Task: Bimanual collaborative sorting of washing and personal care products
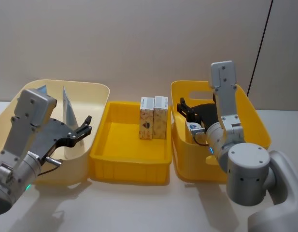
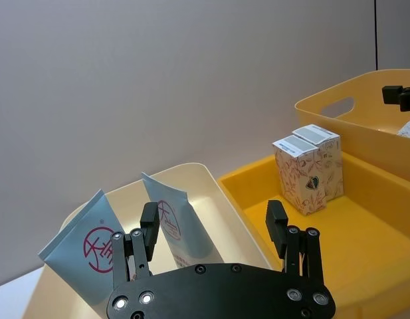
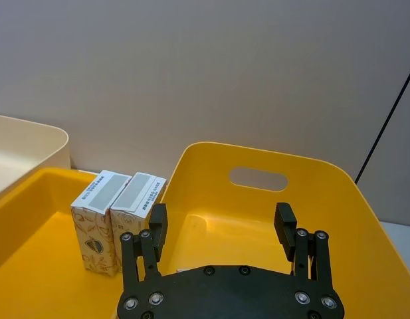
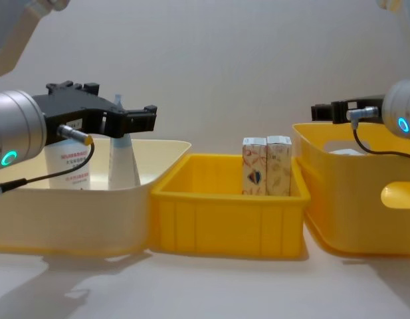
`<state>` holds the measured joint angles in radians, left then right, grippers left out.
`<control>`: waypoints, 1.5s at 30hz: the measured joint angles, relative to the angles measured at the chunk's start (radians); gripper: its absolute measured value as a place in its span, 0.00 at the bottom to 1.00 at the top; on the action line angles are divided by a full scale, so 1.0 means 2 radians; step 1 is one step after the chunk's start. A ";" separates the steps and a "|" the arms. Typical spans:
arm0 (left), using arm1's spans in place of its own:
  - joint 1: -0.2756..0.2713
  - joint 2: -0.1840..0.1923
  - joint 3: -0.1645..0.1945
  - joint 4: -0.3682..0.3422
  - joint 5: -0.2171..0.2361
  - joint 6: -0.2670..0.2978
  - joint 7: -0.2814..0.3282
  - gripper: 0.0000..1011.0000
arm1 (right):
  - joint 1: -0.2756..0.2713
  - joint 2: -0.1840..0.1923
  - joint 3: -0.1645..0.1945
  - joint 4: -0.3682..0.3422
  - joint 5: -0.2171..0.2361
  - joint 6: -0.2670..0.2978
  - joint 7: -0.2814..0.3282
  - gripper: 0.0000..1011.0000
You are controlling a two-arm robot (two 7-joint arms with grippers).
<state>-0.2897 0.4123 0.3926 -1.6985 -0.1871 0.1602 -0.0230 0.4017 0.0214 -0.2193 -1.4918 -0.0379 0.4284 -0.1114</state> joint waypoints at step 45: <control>-0.100 -0.061 -0.022 0.228 -0.058 -0.038 -0.103 0.99 | 0.000 0.000 0.000 0.001 0.000 0.000 0.000 0.99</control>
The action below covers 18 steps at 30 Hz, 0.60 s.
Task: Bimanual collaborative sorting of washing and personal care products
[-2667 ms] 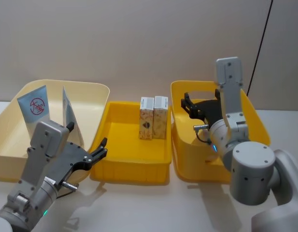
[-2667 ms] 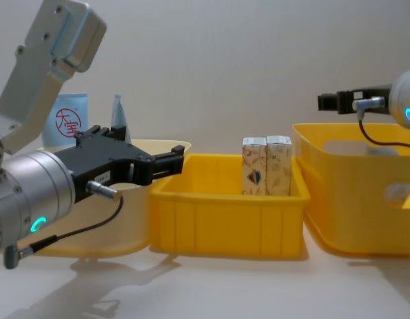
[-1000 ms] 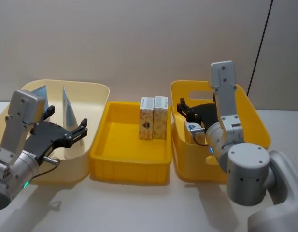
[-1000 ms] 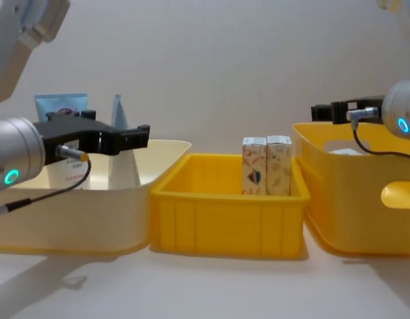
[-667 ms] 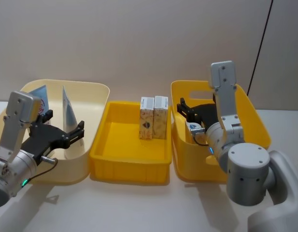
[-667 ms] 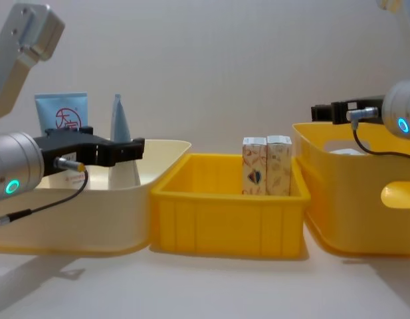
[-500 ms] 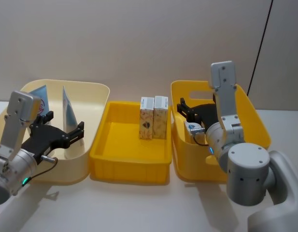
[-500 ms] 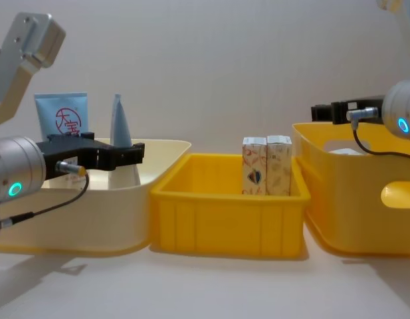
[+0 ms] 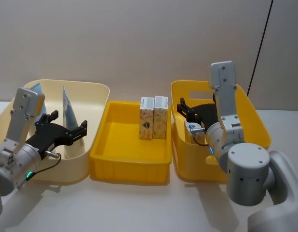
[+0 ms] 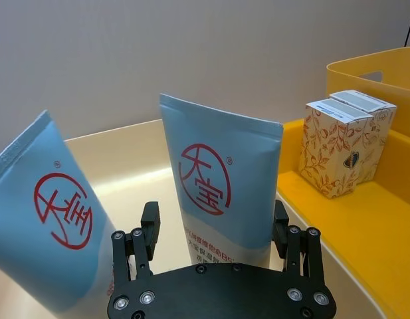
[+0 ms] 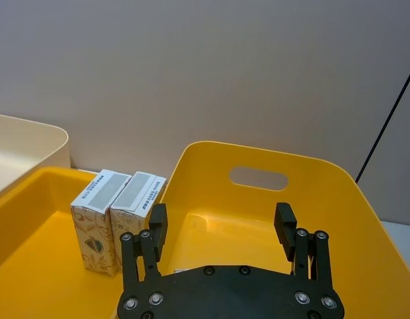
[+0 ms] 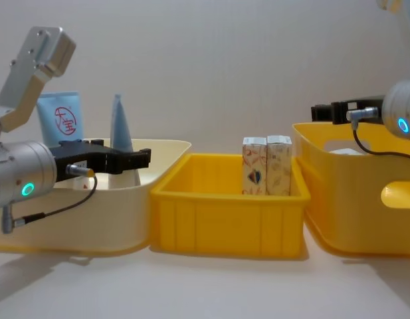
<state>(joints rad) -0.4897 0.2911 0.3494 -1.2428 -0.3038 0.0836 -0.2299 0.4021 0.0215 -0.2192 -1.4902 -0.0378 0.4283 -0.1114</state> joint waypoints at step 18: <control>-0.021 -0.010 0.002 0.032 0.005 -0.009 -0.015 0.82 | 0.000 0.000 0.000 0.000 0.000 0.000 0.000 0.99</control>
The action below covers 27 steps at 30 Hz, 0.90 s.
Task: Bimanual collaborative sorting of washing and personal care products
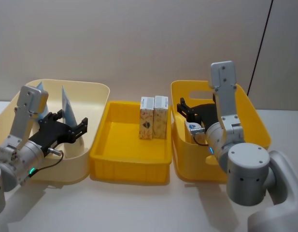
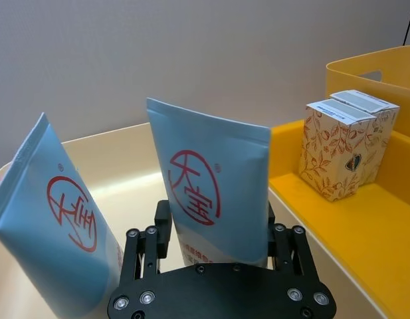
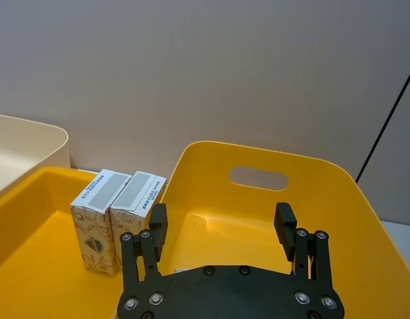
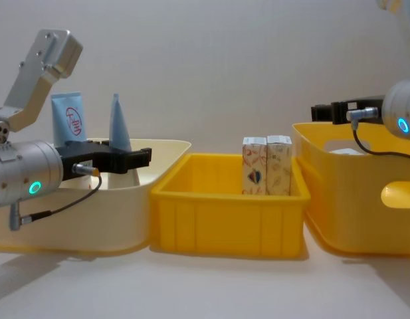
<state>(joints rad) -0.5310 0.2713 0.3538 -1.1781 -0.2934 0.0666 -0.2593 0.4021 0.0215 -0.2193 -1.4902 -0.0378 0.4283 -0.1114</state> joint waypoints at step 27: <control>-0.005 -0.003 0.001 0.009 0.002 -0.002 -0.004 0.31 | 0.000 0.000 0.000 0.000 0.000 0.000 0.000 0.99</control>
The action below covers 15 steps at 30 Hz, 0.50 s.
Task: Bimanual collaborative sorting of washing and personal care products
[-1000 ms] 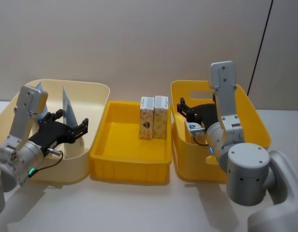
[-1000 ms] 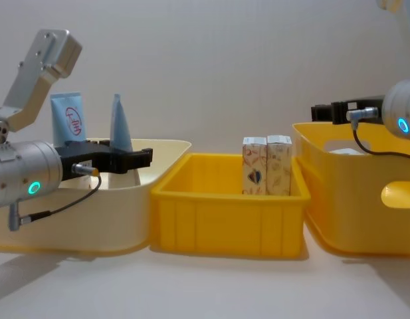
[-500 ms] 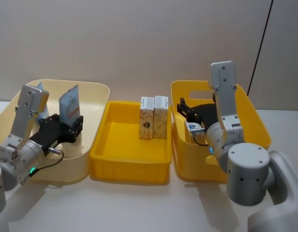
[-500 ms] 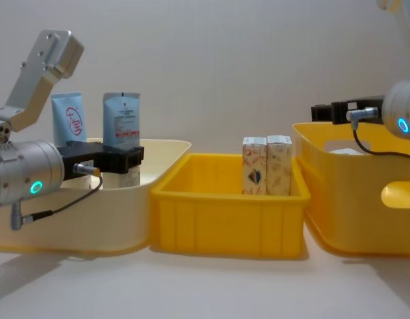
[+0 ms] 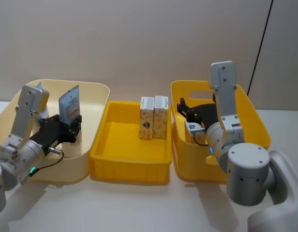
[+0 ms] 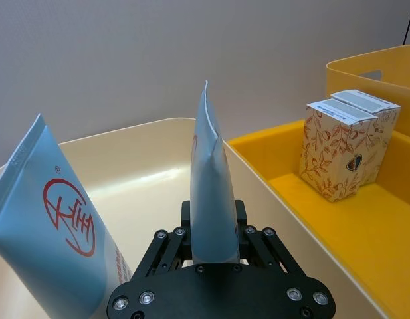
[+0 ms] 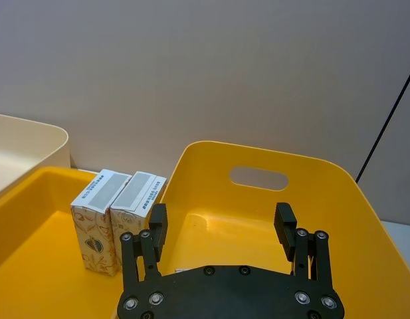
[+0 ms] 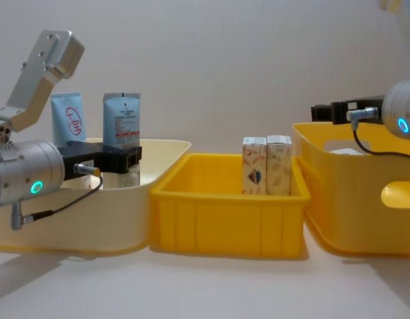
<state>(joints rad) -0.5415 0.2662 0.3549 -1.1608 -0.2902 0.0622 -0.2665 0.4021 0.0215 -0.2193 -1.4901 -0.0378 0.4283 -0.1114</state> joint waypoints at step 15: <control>-0.001 0.000 0.000 0.001 0.000 0.000 0.000 0.31 | 0.000 0.000 0.000 0.000 0.000 0.000 0.000 0.99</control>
<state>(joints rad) -0.5428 0.2656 0.3549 -1.1590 -0.2903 0.0622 -0.2673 0.4021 0.0215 -0.2192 -1.4902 -0.0378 0.4283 -0.1114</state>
